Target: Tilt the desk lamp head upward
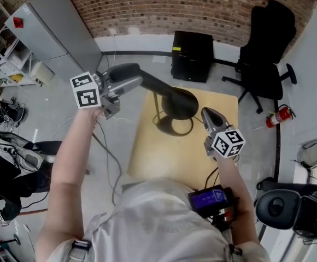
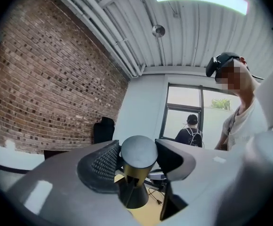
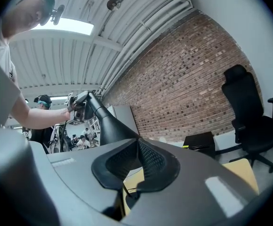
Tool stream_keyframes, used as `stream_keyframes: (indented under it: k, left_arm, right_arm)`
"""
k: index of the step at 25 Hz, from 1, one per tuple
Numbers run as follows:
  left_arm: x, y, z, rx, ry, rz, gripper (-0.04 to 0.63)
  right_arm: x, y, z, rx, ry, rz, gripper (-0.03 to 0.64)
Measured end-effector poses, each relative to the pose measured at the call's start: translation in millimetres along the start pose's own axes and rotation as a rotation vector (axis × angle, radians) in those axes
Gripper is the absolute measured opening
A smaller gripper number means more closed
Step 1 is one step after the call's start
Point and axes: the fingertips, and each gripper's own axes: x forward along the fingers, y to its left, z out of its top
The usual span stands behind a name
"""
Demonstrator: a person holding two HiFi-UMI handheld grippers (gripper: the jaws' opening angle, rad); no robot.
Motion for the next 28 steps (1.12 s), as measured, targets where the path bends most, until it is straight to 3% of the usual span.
stream_keyframes:
  k: [6, 16, 23, 28]
  left_arm:
    - [4, -5, -2, 0.032, 0.07, -0.087, 0.227]
    - [4, -4, -3, 0.065, 0.127, -0.046, 0.222]
    - [4, -3, -3, 0.078, 0.15, -0.028, 0.222]
    - [4, -3, -3, 0.128, 0.169, 0.009, 0.224]
  right_arm:
    - [4, 4, -4, 0.01, 0.01, 0.013, 0.023]
    - [14, -16, -12, 0.1, 0.055, -0.007, 0.058]
    - [33, -23, -17, 0.309, 0.023, 0.039, 0.115]
    - [45, -31, -19, 0.555, -0.024, 0.08, 0.243]
